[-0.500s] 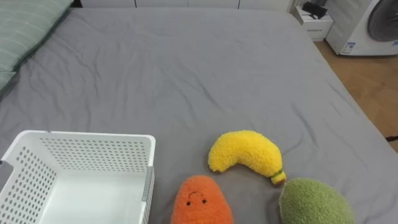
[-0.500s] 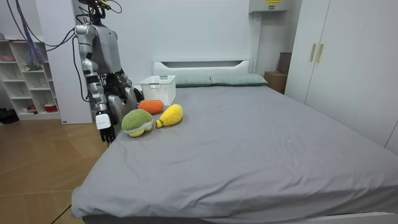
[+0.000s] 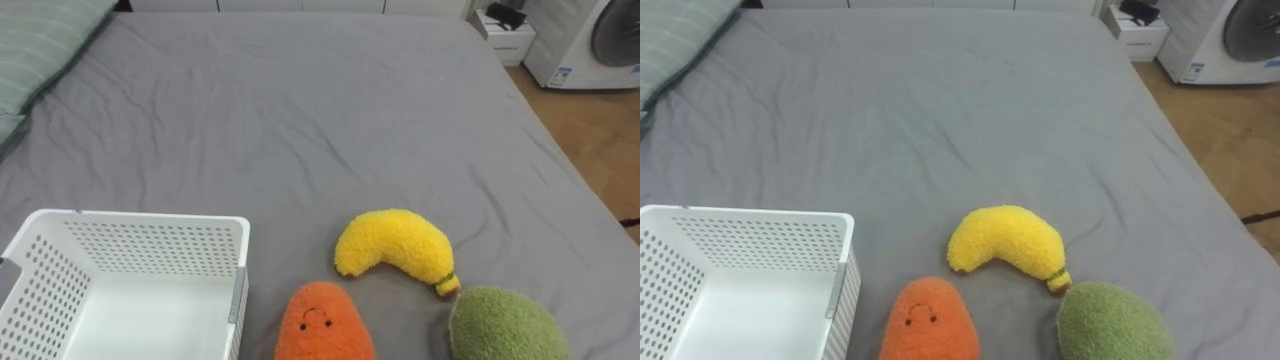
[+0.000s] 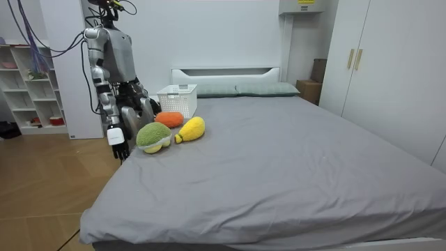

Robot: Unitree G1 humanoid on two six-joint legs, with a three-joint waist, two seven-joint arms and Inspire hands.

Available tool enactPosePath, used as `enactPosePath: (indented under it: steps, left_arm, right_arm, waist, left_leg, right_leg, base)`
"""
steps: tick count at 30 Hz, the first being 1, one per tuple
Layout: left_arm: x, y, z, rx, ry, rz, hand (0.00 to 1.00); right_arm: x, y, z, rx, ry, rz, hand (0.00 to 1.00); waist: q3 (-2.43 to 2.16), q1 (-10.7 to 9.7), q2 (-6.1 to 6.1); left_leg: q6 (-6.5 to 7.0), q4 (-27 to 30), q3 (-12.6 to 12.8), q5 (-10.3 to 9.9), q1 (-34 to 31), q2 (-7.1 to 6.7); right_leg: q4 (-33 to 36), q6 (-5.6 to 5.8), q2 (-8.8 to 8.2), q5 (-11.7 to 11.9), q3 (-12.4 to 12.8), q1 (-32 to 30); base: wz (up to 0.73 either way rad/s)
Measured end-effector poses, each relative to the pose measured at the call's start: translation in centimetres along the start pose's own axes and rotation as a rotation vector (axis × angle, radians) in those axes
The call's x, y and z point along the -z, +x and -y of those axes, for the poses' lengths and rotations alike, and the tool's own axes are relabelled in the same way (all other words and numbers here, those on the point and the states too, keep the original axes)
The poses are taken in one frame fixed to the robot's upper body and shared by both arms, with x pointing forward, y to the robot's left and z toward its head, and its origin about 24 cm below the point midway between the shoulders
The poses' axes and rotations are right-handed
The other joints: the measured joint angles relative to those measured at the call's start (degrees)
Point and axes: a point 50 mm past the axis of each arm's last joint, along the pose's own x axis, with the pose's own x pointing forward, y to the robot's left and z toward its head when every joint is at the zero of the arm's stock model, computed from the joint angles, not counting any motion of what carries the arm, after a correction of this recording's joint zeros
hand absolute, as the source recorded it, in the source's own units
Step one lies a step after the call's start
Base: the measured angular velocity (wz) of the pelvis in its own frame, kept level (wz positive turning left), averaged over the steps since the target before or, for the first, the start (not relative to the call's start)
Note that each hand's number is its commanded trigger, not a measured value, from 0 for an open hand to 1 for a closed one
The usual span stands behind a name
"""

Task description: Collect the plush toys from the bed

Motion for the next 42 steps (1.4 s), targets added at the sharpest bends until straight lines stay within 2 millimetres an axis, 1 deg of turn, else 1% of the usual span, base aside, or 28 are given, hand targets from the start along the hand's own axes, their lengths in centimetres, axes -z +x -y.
enactPosePath:
  steps: [7, 11, 12, 14, 16, 19, 21, 23, 25, 26, 27, 28, 30, 31, 33, 35, 37, 38, 39, 40, 42]
  left_arm:
    - [0.0, 0.0, -0.1, -0.005, -0.005, -0.003, 0.0]
    - [0.1, 0.1, -0.4, -0.017, -0.025, -0.013, 0.0]
    - [0.2, 0.1, -0.5, -0.023, -0.037, -0.02, 0.0]
    - [0.3, 0.2, -0.6, -0.028, -0.044, -0.026, 0.0]
    - [0.7, 0.1, -0.7, -0.029, -0.046, -0.04, 0.0]
    - [0.9, 0.2, -0.9, -0.029, -0.055, -0.049, 0.0]
    - [0.9, 0.2, -1.1, -0.032, -0.056, -0.051, 0.0]
    - [0.7, 0.2, -1.4, -0.037, -0.07, -0.045, 0.0]
    - [0.7, 0.3, -1.6, -0.041, -0.072, -0.045, 0.0]
    - [0.7, 0.3, -1.7, -0.041, -0.072, -0.045, 0.0]
    - [0.7, 0.3, -1.7, -0.043, -0.071, -0.044, 0.0]
    - [0.7, 0.3, -1.7, -0.044, -0.072, -0.043, 0.0]
    - [0.6, 0.3, -1.7, -0.044, -0.072, -0.037, 0.0]
    - [0.6, 0.3, -1.7, -0.044, -0.071, -0.037, 0.0]
    - [0.6, 0.3, -1.7, -0.043, -0.071, -0.033, 0.0]
    - [0.5, 0.3, -1.7, -0.043, -0.074, -0.025, 0.0]
    - [0.4, 0.4, -1.7, -0.045, -0.072, -0.023, 0.0]
    - [0.4, 0.4, -1.7, -0.046, -0.072, -0.023, 0.0]
    - [0.3, 0.4, -1.7, -0.046, -0.072, -0.018, 0.0]
    - [0.3, 0.4, -1.7, -0.046, -0.073, -0.014, 0.0]
    - [0.3, 0.4, -1.7, -0.044, -0.073, -0.009, 0.0]
  right_arm:
    - [0.2, 0.0, -0.1, 0.014, 0.063, -0.014, 0.0]
    - [0.6, 0.0, 0.0, 0.035, 0.148, -0.034, 0.0]
    - [0.7, 0.0, 0.3, 0.047, 0.196, -0.046, 0.0]
    - [1.0, 0.0, 0.6, 0.073, 0.266, -0.065, 0.0]
    - [1.1, 0.0, 1.2, 0.11, 0.341, -0.081, 0.0]
    - [1.2, 0.0, 2.0, 0.149, 0.382, -0.086, 0.0]
    - [1.1, 0.0, 3.1, 0.192, 0.407, -0.089, 0.0]
    - [0.6, 0.0, 4.4, 0.25, 0.439, -0.073, 0.0]
    - [-1.0, -0.1, 6.3, 0.324, 0.466, -0.007, 0.0]
    - [-1.5, -0.1, 6.7, 0.34, 0.468, 0.011, 0.0]
    - [-2.4, -0.2, 7.3, 0.364, 0.471, 0.046, 0.0]
    - [-2.8, -0.2, 7.6, 0.374, 0.475, 0.063, 0.0]
    - [-4.9, -0.5, 8.2, 0.413, 0.49, 0.152, 0.0]
    - [-5.4, -0.6, 8.3, 0.42, 0.491, 0.172, 0.0]
    - [-7.3, -1.1, 8.8, 0.448, 0.468, 0.251, 0.0]
    - [-8.8, -1.7, 9.1, 0.462, 0.457, 0.325, 0.0]
    - [-11.6, -3.0, 9.6, 0.485, 0.425, 0.468, 0.0]
    - [-12.2, -3.3, 9.7, 0.493, 0.416, 0.503, 0.0]
    - [-13.3, -4.0, 9.9, 0.513, 0.391, 0.566, 0.0]
    - [-13.8, -4.4, 10.0, 0.519, 0.379, 0.594, 0.0]
    - [-15.7, -5.7, 9.8, 0.525, 0.334, 0.707, 0.0]
  waist:
    - [-0.06, -0.1, -0.13]
    - [-0.15, -0.6, -0.34]
    - [-0.24, -0.8, -0.47]
    - [-0.21, -0.9, -0.64]
    - [-0.27, -1.8, -0.79]
    - [-0.31, -2.1, -0.83]
    - [-0.43, -2.2, -0.93]
    - [-0.42, -2.2, -1.03]
    - [-0.39, -2.3, -1.25]
    - [-0.4, -2.4, -1.36]
    - [-0.4, -2.5, -1.62]
    - [-0.39, -2.4, -1.74]
    - [-0.34, -2.5, -1.97]
    - [-0.32, -2.5, -1.97]
    - [-0.29, -2.3, -1.94]
    - [-0.31, -1.8, -1.94]
    - [-0.24, -1.7, -1.96]
    - [-0.24, -1.7, -1.96]
    - [-0.22, -1.6, -2.01]
    - [-0.2, -1.5, -2.03]
    - [-0.21, -1.4, -1.98]
  left_leg:
    - [0.0, 0.0, 0.0, 0.0, 0.0, -0.04]
    - [0.0, -0.1, -0.1, 0.0, 0.0, -0.07]
    - [0.0, -0.1, 0.0, 0.0, 0.2, -0.06]
    - [-0.01, -0.1, 0.0, 0.0, 0.6, -0.03]
    - [-0.02, -0.2, 0.0, 0.0, 1.0, -0.01]
    - [-0.02, -0.2, 0.1, 0.0, 1.1, -0.01]
    - [-0.02, -0.1, 0.1, 0.0, 1.2, -0.02]
    - [-0.03, -0.1, 0.1, 0.0, 1.1, -0.03]
    - [-0.03, -0.1, 0.2, 0.0, 1.0, -0.04]
    - [-0.03, -0.1, 0.2, 0.0, 1.0, -0.02]
    - [-0.05, -0.1, 0.2, 0.0, 1.0, 0.01]
    - [-0.07, -0.1, 0.2, 0.0, 1.0, 0.04]
    - [-0.07, 0.1, 0.2, 0.0, 1.0, 0.05]
    - [-0.07, 0.0, 0.2, 0.0, 0.9, 0.05]
    - [-0.08, -0.1, 0.3, 0.0, 0.7, 0.03]
    - [-0.12, -0.2, 0.4, 0.1, 0.1, 0.05]
    - [-0.17, -0.2, 0.6, 0.3, -0.2, 0.04]
    - [-0.17, -0.2, 0.6, 0.3, -0.2, 0.05]
    - [-0.17, -0.2, 0.6, 0.3, -0.2, 0.06]
    - [-0.18, -0.2, 0.6, 0.3, -0.2, 0.06]
    - [-0.18, -0.2, 0.6, 0.3, -0.2, 0.07]
  right_leg:
    - [0.0, 0.01, 0.0, 0.0, -0.1, 0.0]
    - [0.0, 0.01, -0.05, -0.1, -0.2, 0.4]
    - [0.0, 0.02, -0.05, -0.1, -0.2, 0.5]
    - [-0.1, 0.01, -0.03, -0.1, -0.2, 0.8]
    - [0.1, 0.0, -0.03, -0.3, -0.2, 1.2]
    - [0.1, 0.0, 0.02, -0.3, 0.0, 1.1]
    - [0.2, -0.01, 0.02, -0.3, 0.1, 1.1]
    - [0.2, -0.01, 0.02, -0.3, 0.1, 1.1]
    - [0.3, 0.0, -0.03, -0.3, 0.0, 1.1]
    - [0.2, 0.0, -0.02, -0.3, 0.0, 1.1]
    - [0.2, -0.01, 0.0, -0.3, 0.0, 1.2]
    - [0.2, -0.02, 0.01, -0.3, -0.1, 1.2]
    - [0.2, -0.04, -0.04, -0.3, -0.4, 1.0]
    - [0.2, -0.04, -0.05, -0.3, -0.5, 1.0]
    - [0.2, -0.04, -0.02, -0.3, -0.4, 0.7]
    - [0.3, -0.09, 0.02, -0.3, -0.2, -0.1]
    - [1.1, -0.16, 0.01, -0.3, -0.1, -0.9]
    - [1.1, -0.16, 0.02, -0.3, -0.1, -0.8]
    - [1.1, -0.17, 0.04, -0.3, -0.1, -0.8]
    - [1.1, -0.17, 0.04, -0.3, -0.1, -0.8]
    - [0.7, -0.16, 0.03, -0.4, 0.0, -0.9]
  base:
    - [0.0]
    - [0.01]
    - [0.0]
    - [0.0]
    - [0.0]
    - [0.0]
    - [0.0]
    - [0.0]
    - [0.0]
    - [0.0]
    - [0.03]
    - [0.04]
    - [0.02]
    - [0.0]
    - [-0.02]
    - [-0.07]
    - [-0.09]
    - [0.0]
    - [0.0]
    - [0.0]
    - [0.0]
